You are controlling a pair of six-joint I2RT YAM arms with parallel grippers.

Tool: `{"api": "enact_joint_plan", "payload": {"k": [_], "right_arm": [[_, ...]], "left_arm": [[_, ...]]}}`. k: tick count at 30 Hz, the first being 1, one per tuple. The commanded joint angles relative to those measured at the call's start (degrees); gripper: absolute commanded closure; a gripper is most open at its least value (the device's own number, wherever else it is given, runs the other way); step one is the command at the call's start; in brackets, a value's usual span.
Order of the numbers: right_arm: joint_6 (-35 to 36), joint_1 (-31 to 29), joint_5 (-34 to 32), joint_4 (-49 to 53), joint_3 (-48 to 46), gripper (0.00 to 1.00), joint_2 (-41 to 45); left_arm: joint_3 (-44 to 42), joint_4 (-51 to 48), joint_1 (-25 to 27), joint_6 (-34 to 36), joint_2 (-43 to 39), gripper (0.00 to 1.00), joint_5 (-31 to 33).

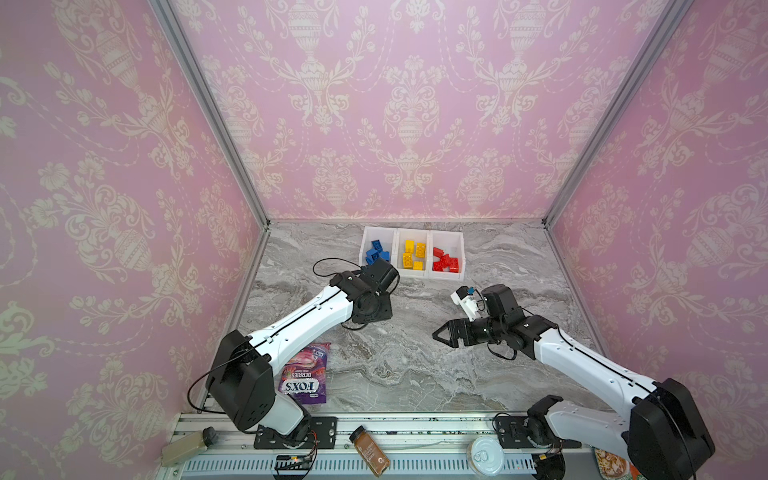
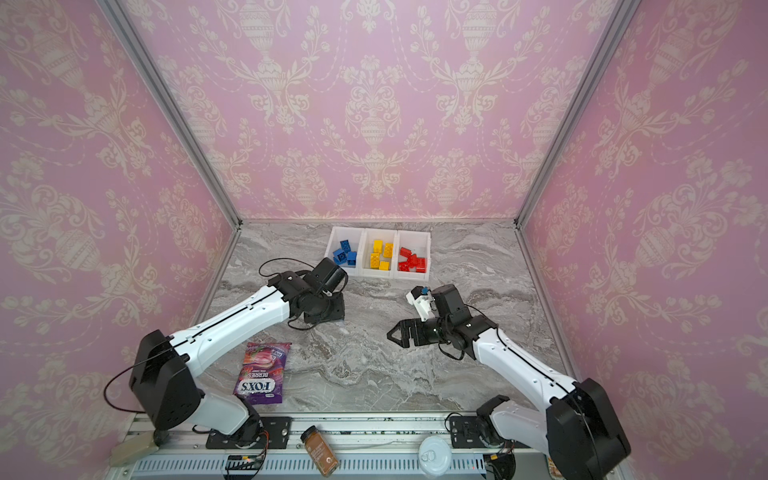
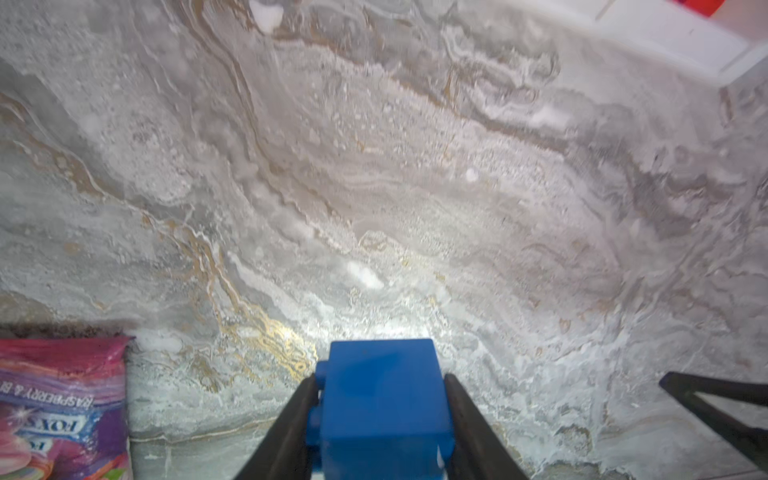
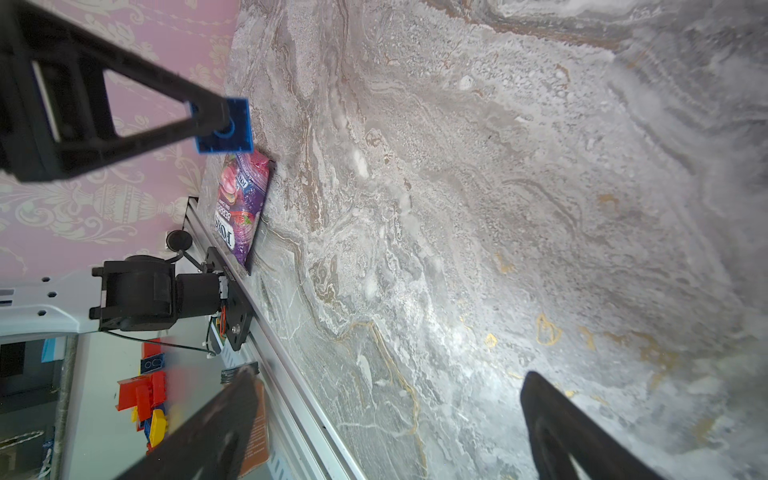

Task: Sort the legos into containers by color
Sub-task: 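Carry the blue brick with the left gripper over the nearest compartment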

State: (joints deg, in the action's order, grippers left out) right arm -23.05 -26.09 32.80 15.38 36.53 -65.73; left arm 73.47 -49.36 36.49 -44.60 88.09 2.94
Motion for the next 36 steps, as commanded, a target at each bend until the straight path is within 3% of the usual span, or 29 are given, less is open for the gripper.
{"api": "enact_joint_plan", "payload": {"k": [1, 12, 22, 26, 32, 36], "right_arm": [[-2.22, 0.50, -0.01, -1.23, -1.61, 0.00, 1.48], [-4.11, 0.50, -0.36, -2.46, -1.81, 0.00, 2.01], [-3.87, 0.46, -1.09, -0.15, -0.82, 0.00, 3.53], [-3.33, 0.55, -2.42, 2.16, -0.29, 0.00, 5.65], [-2.98, 0.69, -2.44, 2.67, 0.18, 0.00, 5.62], [-2.62, 0.69, -2.44, 2.97, 0.91, 0.00, 4.91]], "left_arm": [[6.93, 0.08, -3.95, 8.93, 4.72, 0.63, 2.35], [40.73, 0.12, -13.11, 18.49, 30.40, 0.63, 2.39], [84.08, -14.48, -16.58, 23.87, 58.89, 0.64, 2.91], [81.71, -15.94, -17.20, 22.31, 59.41, 0.64, 1.84], [66.22, -5.76, -17.15, 22.18, 52.93, 0.62, 1.42], [69.79, -7.71, -17.18, 22.54, 54.69, 0.50, 2.09]]}}
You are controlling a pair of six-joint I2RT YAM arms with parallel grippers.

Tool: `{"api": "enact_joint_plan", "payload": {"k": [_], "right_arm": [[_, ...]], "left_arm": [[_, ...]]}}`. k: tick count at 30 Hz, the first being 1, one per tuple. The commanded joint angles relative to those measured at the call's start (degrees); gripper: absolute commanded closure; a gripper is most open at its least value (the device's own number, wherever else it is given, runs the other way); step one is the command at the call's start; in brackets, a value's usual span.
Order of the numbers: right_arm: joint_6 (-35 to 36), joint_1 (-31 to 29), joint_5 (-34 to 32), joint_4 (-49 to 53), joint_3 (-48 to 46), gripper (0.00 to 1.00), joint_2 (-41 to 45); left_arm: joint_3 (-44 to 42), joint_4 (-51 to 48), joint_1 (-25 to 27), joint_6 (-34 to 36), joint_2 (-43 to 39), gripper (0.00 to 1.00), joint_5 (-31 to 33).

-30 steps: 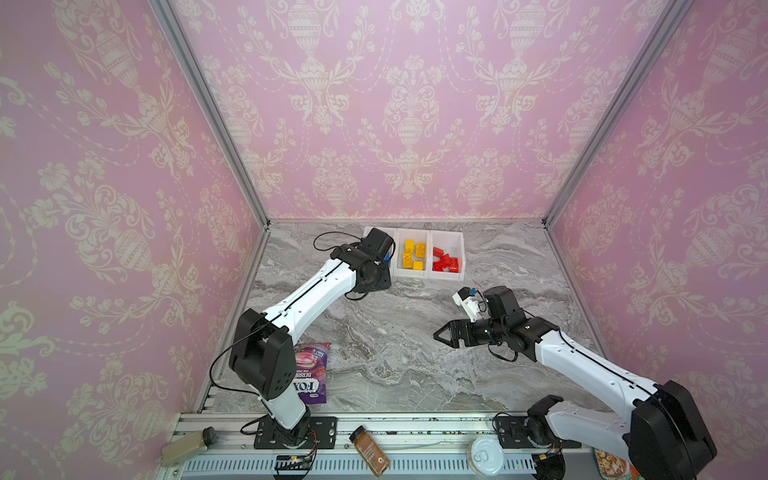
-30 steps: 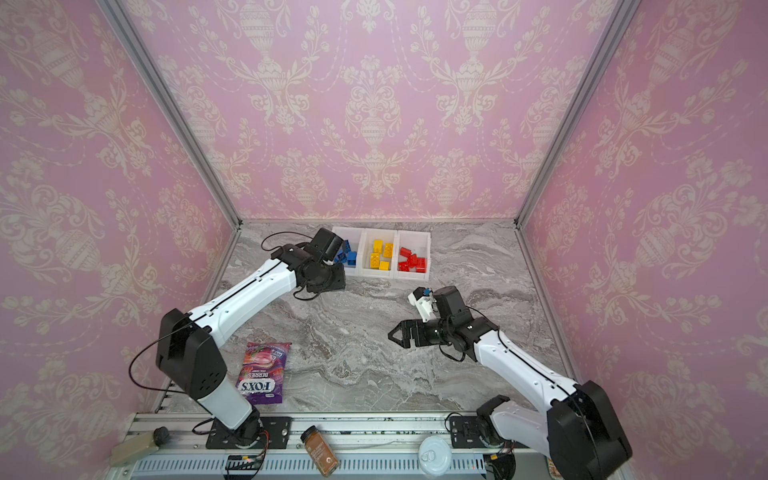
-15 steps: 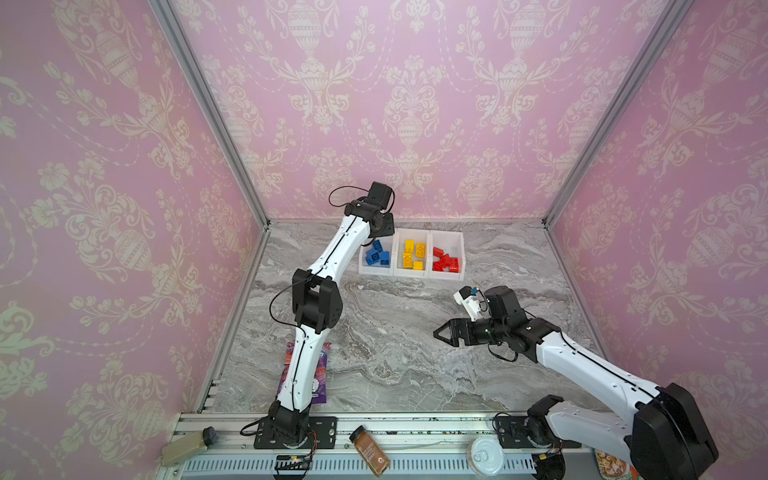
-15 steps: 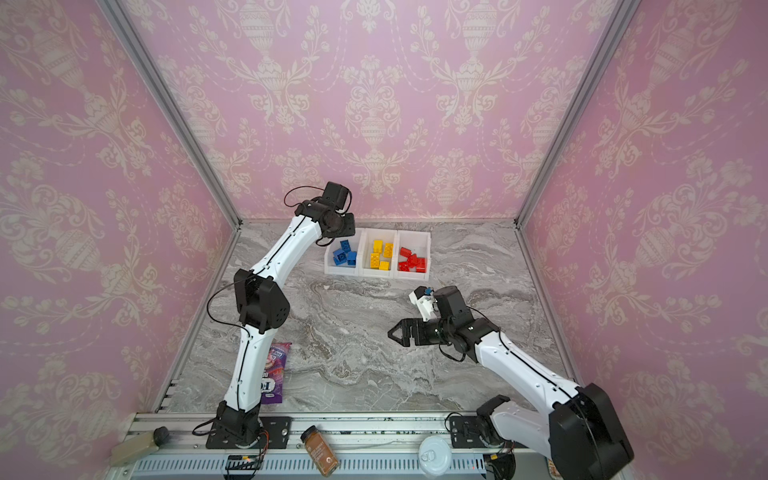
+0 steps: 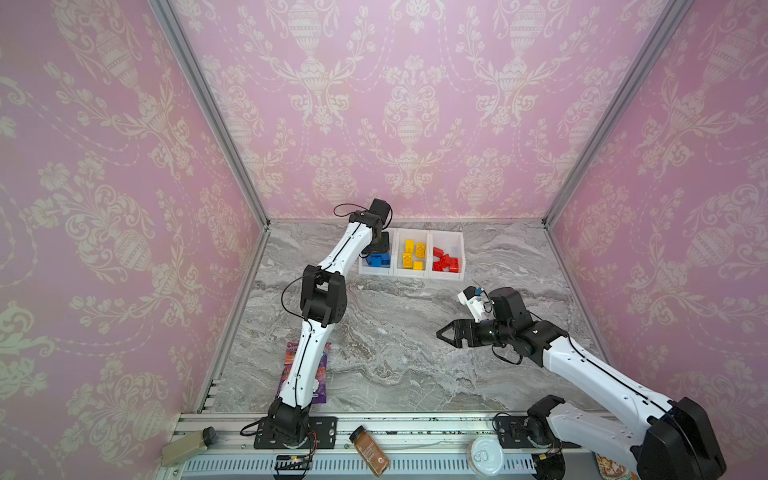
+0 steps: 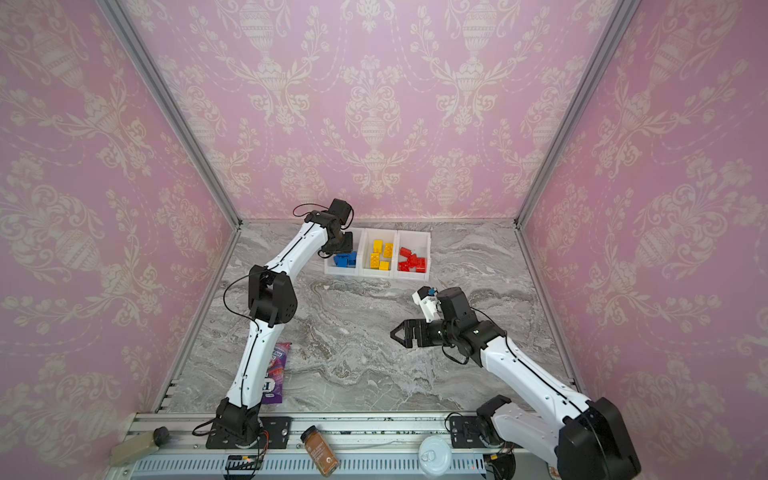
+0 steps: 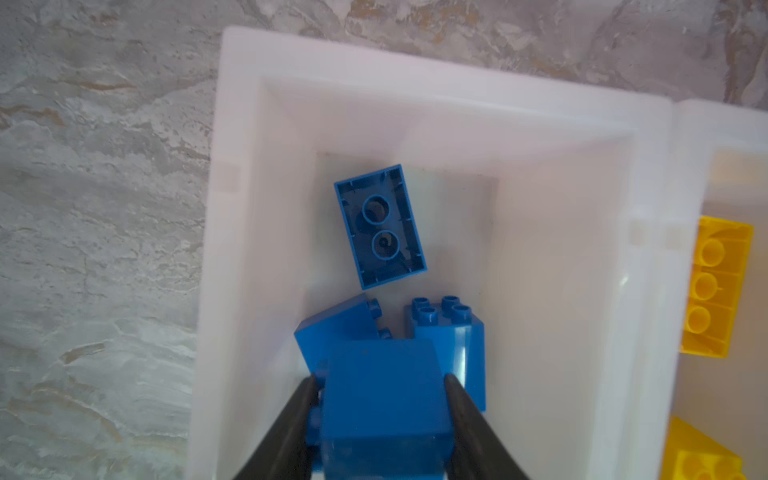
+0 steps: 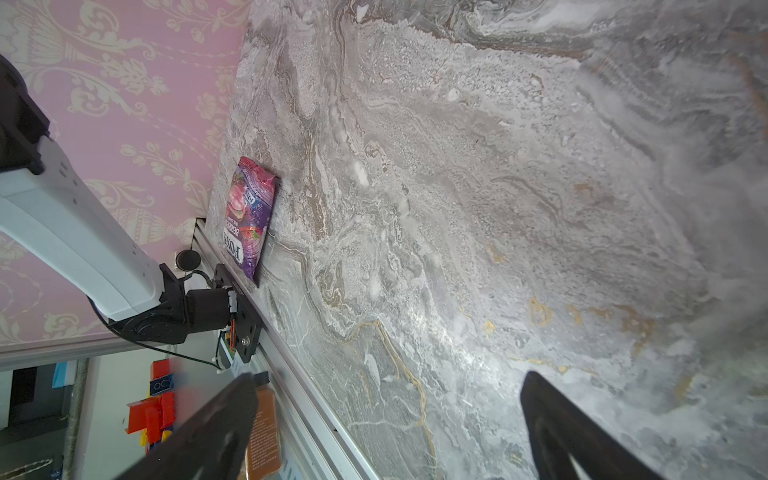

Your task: Sort the legos into containers by color

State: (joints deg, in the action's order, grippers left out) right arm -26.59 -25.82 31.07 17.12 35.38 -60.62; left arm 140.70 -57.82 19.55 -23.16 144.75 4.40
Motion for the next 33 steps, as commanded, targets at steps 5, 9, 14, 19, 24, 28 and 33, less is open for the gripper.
{"api": "enact_joint_plan", "payload": {"k": [5, 9, 14, 19, 24, 28, 33], "right_arm": [[0.84, 0.45, -1.13, 1.16, 2.24, 0.00, -0.36], [1.29, 0.56, -1.68, 1.05, 2.57, 0.00, -0.79], [3.30, 1.37, -3.11, 2.10, 4.57, 0.00, -2.51], [5.70, 3.37, -5.99, 2.54, 6.87, 0.00, -4.38], [9.28, 6.30, -10.58, 2.91, 9.45, 0.00, -5.81], [13.11, 9.06, -15.36, 2.01, 11.56, 0.00, -7.41], [17.15, 12.31, -20.59, -1.13, 13.48, 0.00, -9.76]], "left_arm": [[5.09, -1.13, -0.20, 1.44, -1.70, 0.26, 1.15], [-0.72, 3.30, 0.15, 2.47, -6.39, 0.15, 1.90], [-12.93, 12.86, 1.40, 4.59, -15.08, 0.06, 3.83], [-29.49, 24.86, 1.74, 5.22, -25.15, 0.01, 3.96], [-51.75, 40.32, 1.72, 5.73, -39.11, 0.01, 4.55], [-65.19, 47.15, 1.50, 7.24, -48.47, 0.01, 6.60], [-79.72, 53.98, -0.01, 9.31, -59.83, 0.01, 8.48]]}}
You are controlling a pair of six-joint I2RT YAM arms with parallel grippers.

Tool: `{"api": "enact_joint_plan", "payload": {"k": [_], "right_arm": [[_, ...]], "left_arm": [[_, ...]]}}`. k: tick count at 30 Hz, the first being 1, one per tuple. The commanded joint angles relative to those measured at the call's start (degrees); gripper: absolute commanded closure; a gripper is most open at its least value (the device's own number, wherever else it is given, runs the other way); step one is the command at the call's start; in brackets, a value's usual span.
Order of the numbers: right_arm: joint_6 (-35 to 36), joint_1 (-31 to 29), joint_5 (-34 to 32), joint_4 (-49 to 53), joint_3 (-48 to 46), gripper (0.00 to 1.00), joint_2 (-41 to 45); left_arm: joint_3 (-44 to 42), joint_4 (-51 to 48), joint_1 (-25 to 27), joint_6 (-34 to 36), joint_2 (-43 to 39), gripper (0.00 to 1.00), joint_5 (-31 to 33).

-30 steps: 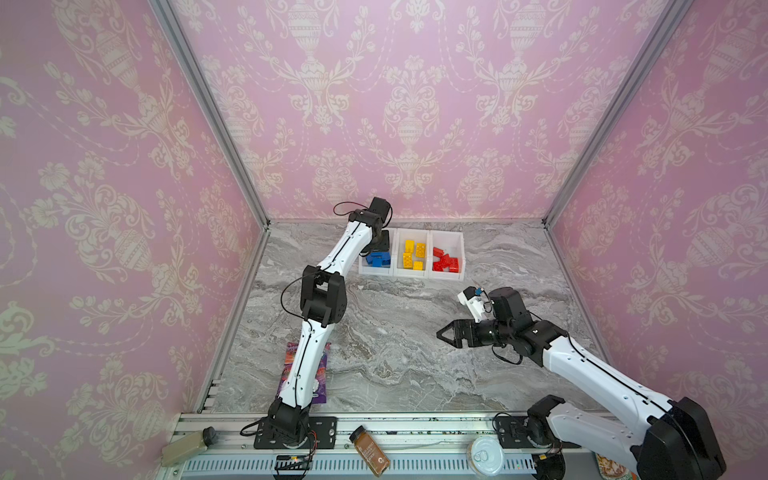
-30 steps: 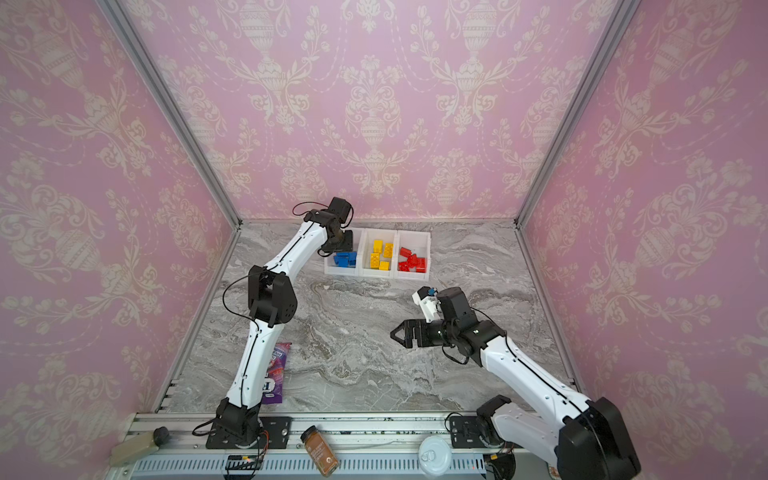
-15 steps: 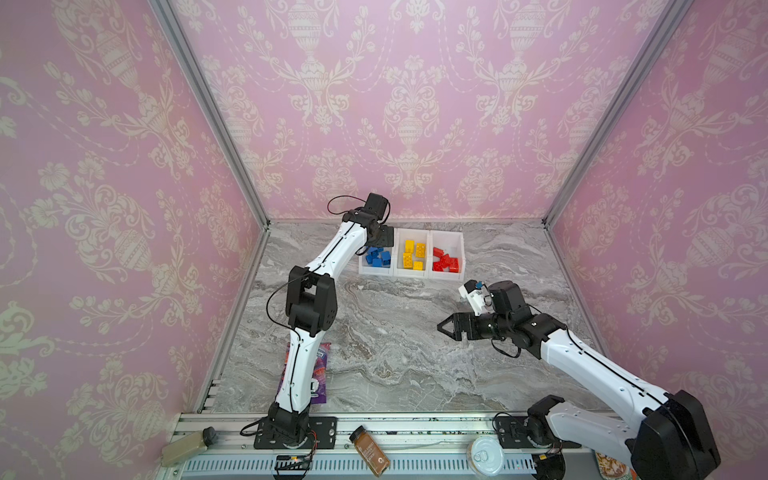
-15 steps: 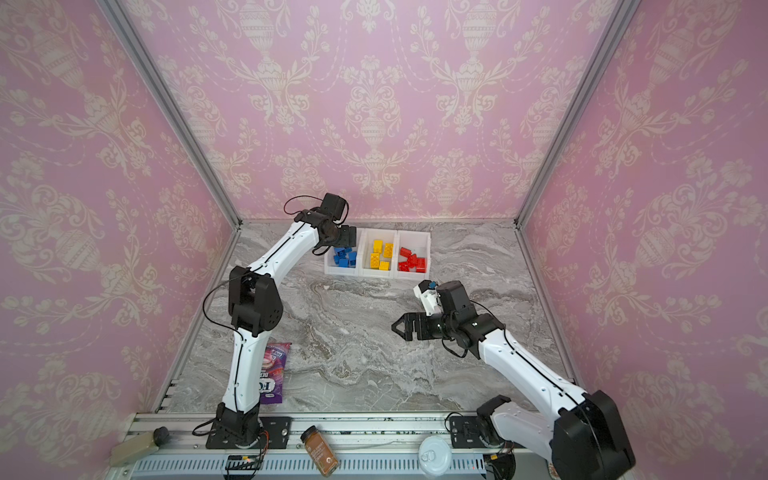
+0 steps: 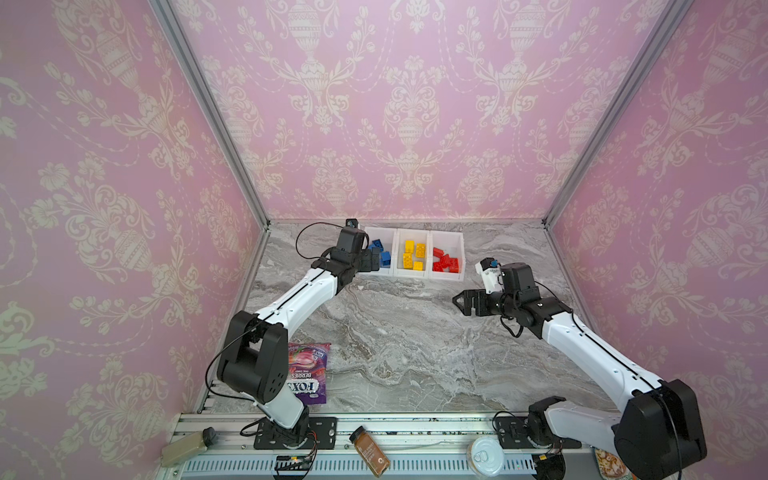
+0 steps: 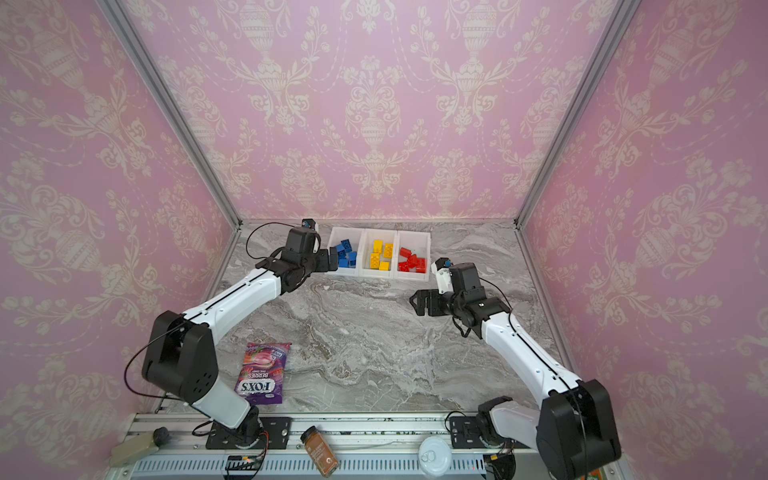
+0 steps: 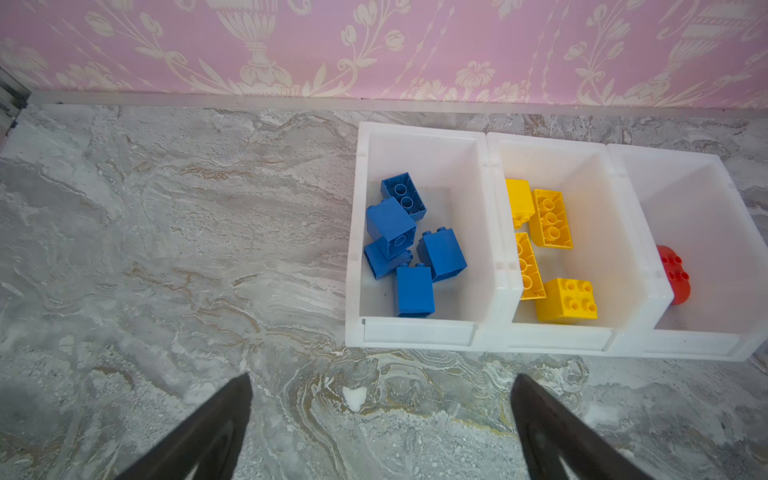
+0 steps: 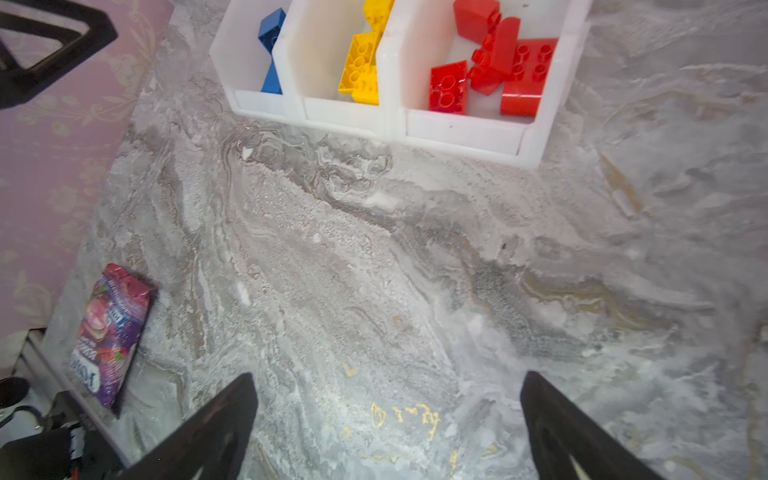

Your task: Sort the legos into containers by color

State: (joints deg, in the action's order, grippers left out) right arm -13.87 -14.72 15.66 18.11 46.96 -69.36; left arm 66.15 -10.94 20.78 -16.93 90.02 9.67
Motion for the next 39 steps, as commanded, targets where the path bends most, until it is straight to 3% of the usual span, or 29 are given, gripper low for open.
{"api": "enact_joint_plan", "payload": {"k": [1, 7, 12, 22, 28, 32, 35, 39], "right_arm": [[5.10, 1.67, -6.51, -2.89, 2.07, 0.00, -1.29], [9.59, 5.64, -12.42, -15.36, -2.22, 0.00, -2.68], [12.09, 8.33, -15.66, -27.13, -6.85, 0.00, -5.29], [13.89, 13.26, -15.53, -42.45, -13.84, 0.00, -10.56], [12.83, 14.02, -12.88, -50.25, -17.03, 0.00, -12.32], [12.94, 13.97, -12.34, -56.16, -19.92, 0.00, -13.21], [13.14, 13.94, -11.84, -59.05, -21.05, 0.00, -14.23], [13.54, 13.89, -11.21, -64.23, -23.47, 0.00, -15.45]], "left_arm": [[-7.28, 8.17, -1.62, 3.85, -6.88, 0.01, 4.01], [-19.21, 14.16, -5.69, 6.61, -15.86, 0.01, 7.80], [-30.35, 25.15, -8.84, 11.57, -20.34, 0.01, 10.30], [-38.33, 34.27, -15.23, 13.26, -21.07, 0.01, 12.61], [-43.27, 46.09, -17.85, 14.04, -17.41, 0.01, 11.83], [-44.62, 57.36, -18.53, 16.13, -10.51, 0.01, 11.24], [-42.27, 53.58, -18.80, 14.90, -7.18, 0.02, 10.87], [-47.31, 68.29, -18.93, 14.99, -1.15, 0.03, 11.33]]}}
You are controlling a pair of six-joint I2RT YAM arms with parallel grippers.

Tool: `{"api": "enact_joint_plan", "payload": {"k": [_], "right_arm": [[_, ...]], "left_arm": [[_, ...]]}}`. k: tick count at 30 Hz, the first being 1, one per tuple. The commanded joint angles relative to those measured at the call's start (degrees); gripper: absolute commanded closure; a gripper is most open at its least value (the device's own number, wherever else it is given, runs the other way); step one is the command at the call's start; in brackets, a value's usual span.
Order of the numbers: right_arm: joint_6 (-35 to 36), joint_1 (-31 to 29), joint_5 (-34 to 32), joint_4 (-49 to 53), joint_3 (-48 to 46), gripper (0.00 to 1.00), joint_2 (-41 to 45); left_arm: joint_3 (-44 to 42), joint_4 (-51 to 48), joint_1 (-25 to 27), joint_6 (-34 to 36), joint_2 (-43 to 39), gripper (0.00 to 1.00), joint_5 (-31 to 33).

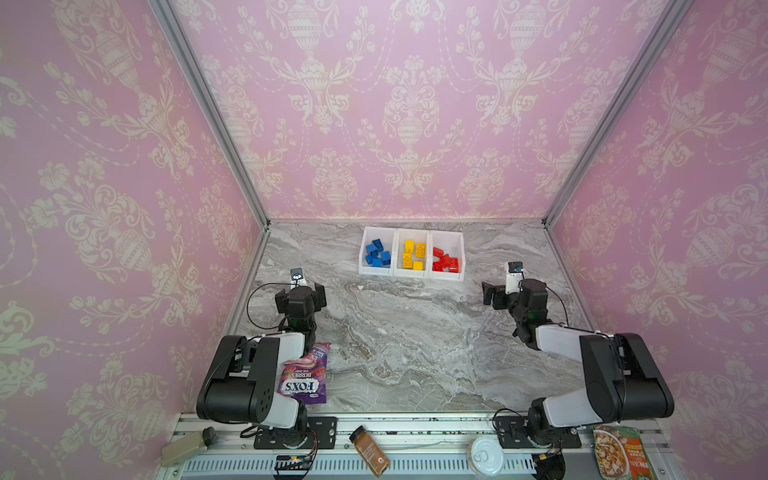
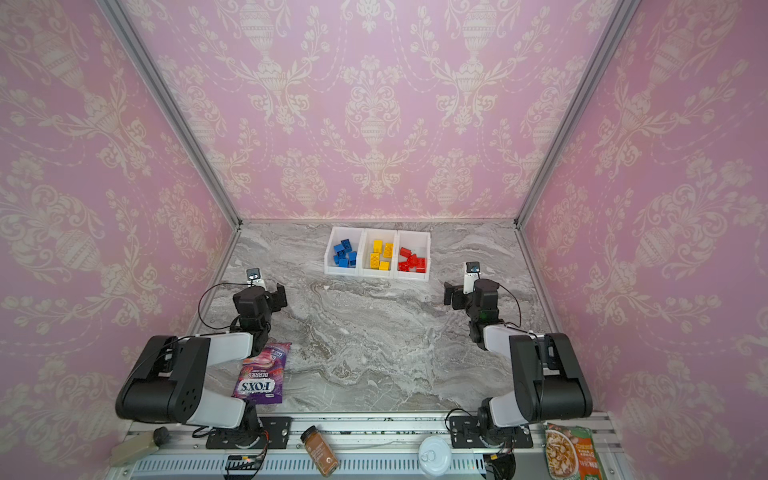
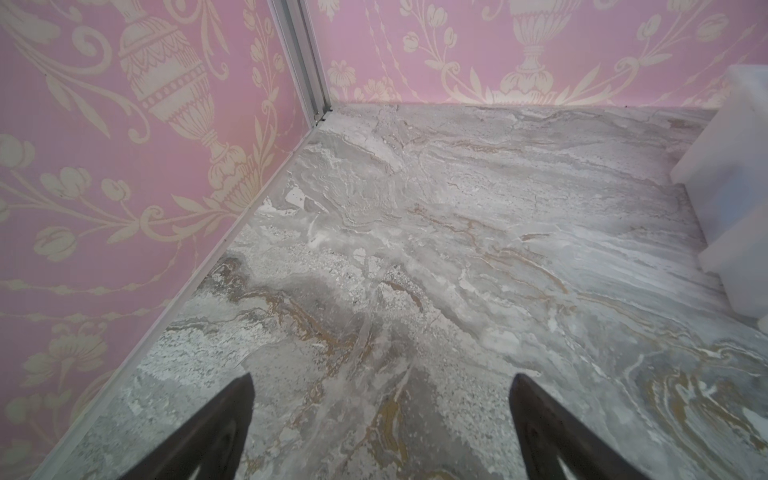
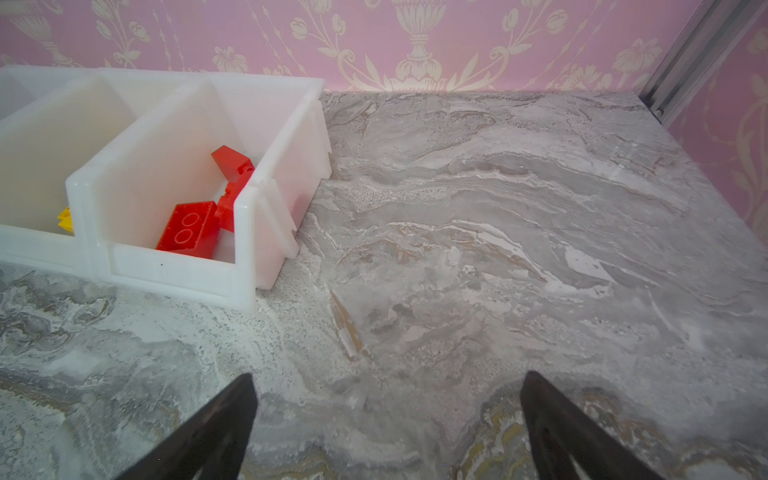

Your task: Sort the legos into containers by color

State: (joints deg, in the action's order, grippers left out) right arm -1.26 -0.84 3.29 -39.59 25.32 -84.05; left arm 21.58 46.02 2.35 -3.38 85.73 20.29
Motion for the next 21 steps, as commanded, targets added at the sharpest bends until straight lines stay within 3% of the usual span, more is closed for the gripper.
{"api": "enact_joint_plan", "payload": {"k": [1, 8, 11, 17, 21], "right_arm": [[1.09, -0.03, 1.27, -8.05, -2.44, 0.00, -0.95], [2.12, -1.03, 0.38, -20.42, -7.53, 0.00, -4.42], [2.12, -1.14, 0.20, -20.47, -7.55, 0.00, -4.52], [0.86, -2.05, -6.54, -19.11, -6.78, 0.00, -4.51], [0.82, -2.14, -6.80, -18.69, -6.59, 0.00, -4.51]], "left_arm": [[-3.60, 15.05, -0.50, 2.08, 4.57, 0.03, 0.32], [-3.98, 15.93, -0.50, 2.33, 5.87, 0.03, -2.45], [-5.58, 22.98, -0.37, 2.90, 9.13, 0.03, -2.21], [-5.54, 22.46, -0.24, 2.76, 8.84, 0.03, -1.66], [-5.55, 22.55, -0.26, 2.67, 8.93, 0.02, -1.27]]}}
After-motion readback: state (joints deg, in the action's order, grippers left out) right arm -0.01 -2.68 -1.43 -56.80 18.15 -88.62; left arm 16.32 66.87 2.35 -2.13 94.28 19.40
